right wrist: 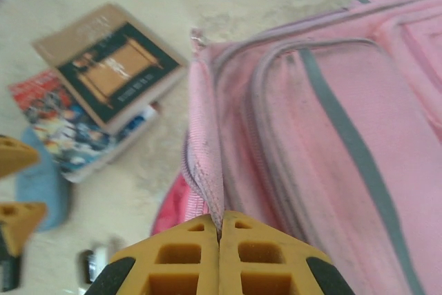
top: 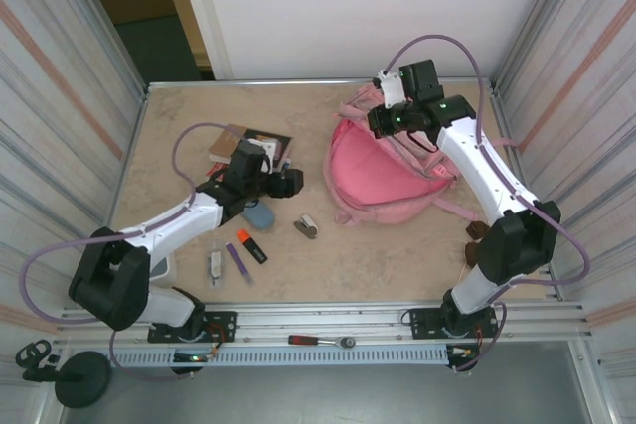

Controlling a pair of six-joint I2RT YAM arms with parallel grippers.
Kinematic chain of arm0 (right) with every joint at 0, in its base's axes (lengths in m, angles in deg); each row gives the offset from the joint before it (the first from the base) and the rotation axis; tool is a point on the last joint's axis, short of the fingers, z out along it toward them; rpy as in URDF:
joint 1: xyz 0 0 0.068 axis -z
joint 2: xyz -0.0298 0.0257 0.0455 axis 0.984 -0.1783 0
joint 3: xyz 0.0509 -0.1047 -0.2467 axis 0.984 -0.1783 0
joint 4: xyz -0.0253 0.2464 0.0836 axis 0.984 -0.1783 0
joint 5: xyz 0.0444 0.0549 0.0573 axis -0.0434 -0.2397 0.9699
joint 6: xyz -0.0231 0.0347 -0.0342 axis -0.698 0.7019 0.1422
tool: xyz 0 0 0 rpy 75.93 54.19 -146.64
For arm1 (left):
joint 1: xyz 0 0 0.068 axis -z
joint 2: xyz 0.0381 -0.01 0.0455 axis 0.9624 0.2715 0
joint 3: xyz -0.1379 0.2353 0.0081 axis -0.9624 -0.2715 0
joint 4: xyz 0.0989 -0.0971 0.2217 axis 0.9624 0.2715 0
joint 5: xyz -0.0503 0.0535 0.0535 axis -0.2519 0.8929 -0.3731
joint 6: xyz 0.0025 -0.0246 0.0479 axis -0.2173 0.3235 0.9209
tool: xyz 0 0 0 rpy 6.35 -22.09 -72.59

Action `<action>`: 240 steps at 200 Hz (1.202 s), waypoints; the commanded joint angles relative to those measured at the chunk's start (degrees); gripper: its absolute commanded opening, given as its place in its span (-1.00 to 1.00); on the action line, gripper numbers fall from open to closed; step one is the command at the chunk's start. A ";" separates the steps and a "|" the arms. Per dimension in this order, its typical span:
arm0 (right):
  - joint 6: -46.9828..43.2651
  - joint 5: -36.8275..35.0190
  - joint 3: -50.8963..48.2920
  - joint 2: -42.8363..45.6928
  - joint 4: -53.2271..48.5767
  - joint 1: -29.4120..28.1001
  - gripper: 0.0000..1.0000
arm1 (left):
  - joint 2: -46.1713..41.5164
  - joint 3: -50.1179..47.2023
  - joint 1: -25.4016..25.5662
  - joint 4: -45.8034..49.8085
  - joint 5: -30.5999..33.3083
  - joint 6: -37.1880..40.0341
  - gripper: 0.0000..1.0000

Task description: Pack books, pencil case, and school supplies into a backpack

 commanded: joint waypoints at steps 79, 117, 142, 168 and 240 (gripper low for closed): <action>0.94 1.61 -15.18 2.77 2.25 -6.21 -0.04 | -4.05 -2.60 -21.54 0.70 0.45 -3.42 0.78; 21.06 17.69 -19.70 0.76 23.82 -9.01 0.54 | 2.93 3.15 -28.90 0.16 -0.46 -2.06 0.81; 28.87 10.30 -11.30 -10.15 22.21 -12.55 0.72 | 11.34 11.25 -32.15 2.43 -4.07 1.61 0.81; 37.04 9.90 -3.93 -19.86 25.21 -14.45 0.72 | 22.11 22.00 -32.73 8.15 -9.91 5.79 0.84; 47.82 11.35 11.30 -38.46 29.41 -16.01 0.60 | 37.11 36.93 -32.81 17.75 -16.39 10.39 0.81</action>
